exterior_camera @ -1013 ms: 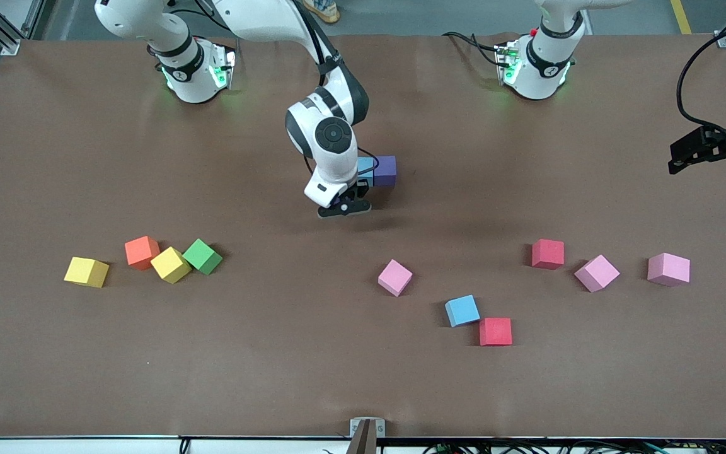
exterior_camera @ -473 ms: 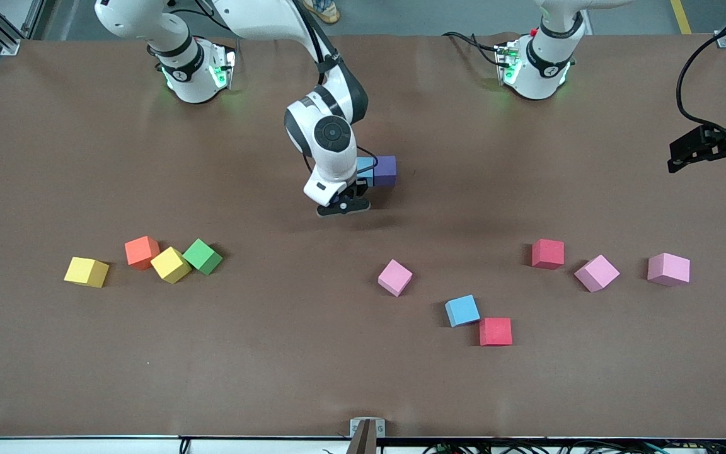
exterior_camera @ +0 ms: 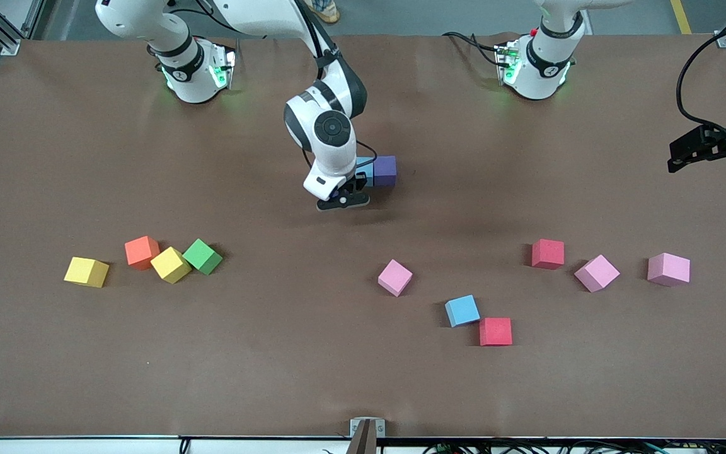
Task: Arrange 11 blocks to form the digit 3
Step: 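Carry the purple cube and set it below the row's blue end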
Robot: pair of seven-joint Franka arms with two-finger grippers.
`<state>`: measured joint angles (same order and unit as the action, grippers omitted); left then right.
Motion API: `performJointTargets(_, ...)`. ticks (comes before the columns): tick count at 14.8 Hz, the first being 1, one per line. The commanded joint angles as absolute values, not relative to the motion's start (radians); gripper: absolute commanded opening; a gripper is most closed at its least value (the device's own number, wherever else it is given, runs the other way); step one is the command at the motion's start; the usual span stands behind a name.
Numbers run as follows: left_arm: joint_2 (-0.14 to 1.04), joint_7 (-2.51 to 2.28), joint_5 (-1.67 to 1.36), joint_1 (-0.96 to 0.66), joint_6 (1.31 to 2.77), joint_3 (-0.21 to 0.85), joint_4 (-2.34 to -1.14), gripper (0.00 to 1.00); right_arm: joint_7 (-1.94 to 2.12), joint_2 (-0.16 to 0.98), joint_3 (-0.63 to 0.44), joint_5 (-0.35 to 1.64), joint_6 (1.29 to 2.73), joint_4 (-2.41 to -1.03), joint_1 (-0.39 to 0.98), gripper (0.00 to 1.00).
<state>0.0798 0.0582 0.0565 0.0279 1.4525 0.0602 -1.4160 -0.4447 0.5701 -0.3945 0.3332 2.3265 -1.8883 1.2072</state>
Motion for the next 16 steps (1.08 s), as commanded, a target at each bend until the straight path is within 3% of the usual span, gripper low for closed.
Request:
performJointTargets(1, 0.057, 0.077, 0.064, 0.032, 1.443, 0.064, -1.43, 1.0, -0.457, 0.549, -0.394, 0.347, 2.332, -1.953, 1.236, 0.4)
performJointTargets(2, 0.057, 0.075, 0.064, 0.031, 1.443, 0.064, -1.43, 1.0, -0.457, 0.549, -0.396, 0.348, 2.33, -1.95, 1.235, 0.49)
performJointTargets(3, 0.057, 0.075, 0.064, 0.031, 1.443, 0.064, -1.43, 1.0, -0.459, 0.549, -0.402, 0.348, 2.326, -1.941, 1.233, 0.8)
performJointTargets(4, 0.057, 0.075, 0.064, 0.032, 1.443, 0.064, -1.43, 1.0, -0.457, 0.549, -0.406, 0.348, 2.322, -1.916, 1.223, 1.0)
performJointTargets(10, 0.058, 0.063, 0.066, 0.028, 1.443, 0.064, -1.427, 1.0, -0.442, 0.543, -0.524, 0.342, 2.11, -1.731, 1.19, 1.0)
performJointTargets(13, 0.071, 0.055, 0.06, 0.017, 1.447, 0.064, -1.42, 1.0, -0.329, 0.506, -0.59, 0.337, 2.004, -1.704, 1.137, 1.0)
performJointTargets(16, 0.101, 0.061, 0.06, -0.017, 1.475, 0.064, -1.41, 1.0, -0.163, 0.506, -0.672, 0.336, 1.991, -1.706, 1.073, 1.0)
